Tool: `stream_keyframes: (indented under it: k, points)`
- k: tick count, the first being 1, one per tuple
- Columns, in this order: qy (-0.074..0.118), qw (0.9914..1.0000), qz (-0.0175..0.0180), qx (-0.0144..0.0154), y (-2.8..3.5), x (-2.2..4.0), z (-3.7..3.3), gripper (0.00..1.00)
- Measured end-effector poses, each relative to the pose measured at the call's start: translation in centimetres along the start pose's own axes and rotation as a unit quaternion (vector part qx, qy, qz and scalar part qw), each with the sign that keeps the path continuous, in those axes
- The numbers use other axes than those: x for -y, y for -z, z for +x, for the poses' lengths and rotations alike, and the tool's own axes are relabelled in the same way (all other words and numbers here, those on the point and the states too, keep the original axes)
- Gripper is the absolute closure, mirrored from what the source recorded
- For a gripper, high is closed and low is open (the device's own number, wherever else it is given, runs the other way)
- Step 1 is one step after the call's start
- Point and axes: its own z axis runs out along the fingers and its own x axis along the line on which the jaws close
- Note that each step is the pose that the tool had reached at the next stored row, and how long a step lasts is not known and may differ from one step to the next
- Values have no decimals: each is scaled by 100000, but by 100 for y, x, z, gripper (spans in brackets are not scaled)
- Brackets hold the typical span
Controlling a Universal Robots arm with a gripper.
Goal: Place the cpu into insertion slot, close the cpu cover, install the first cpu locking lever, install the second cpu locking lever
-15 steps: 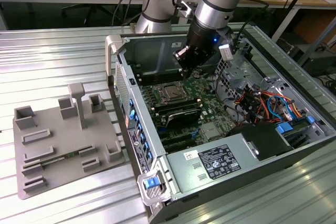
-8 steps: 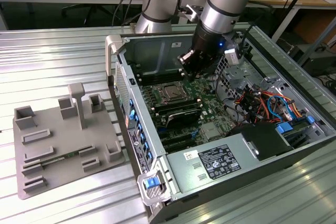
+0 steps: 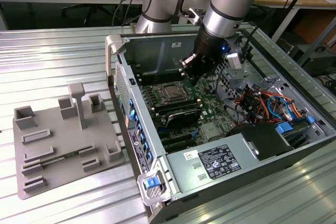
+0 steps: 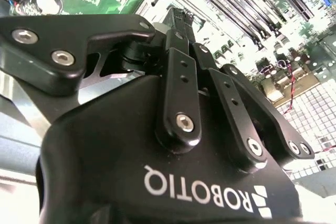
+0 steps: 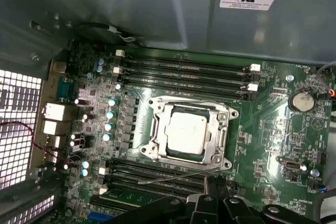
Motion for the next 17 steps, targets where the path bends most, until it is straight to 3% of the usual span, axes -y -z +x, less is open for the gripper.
stream_keyframes:
  k: [3, 8, 10, 12, 14, 16, 17]
  points:
    - [-2787, 99961, 87, 99, -32, 6, 0, 89]
    - [-2922, 99957, 161, 113, -72, 49, 55, 89]
    - [-2918, 99957, 167, 109, -77, 56, 121, 89]
    - [-2919, 99957, 163, 109, -86, 44, 244, 89]
    - [-2927, 99957, 160, 117, -94, 34, 323, 89]
    - [-2926, 99957, 156, 145, -114, 18, 456, 89]
    - [-2922, 99957, 159, 144, -128, 15, 487, 89]
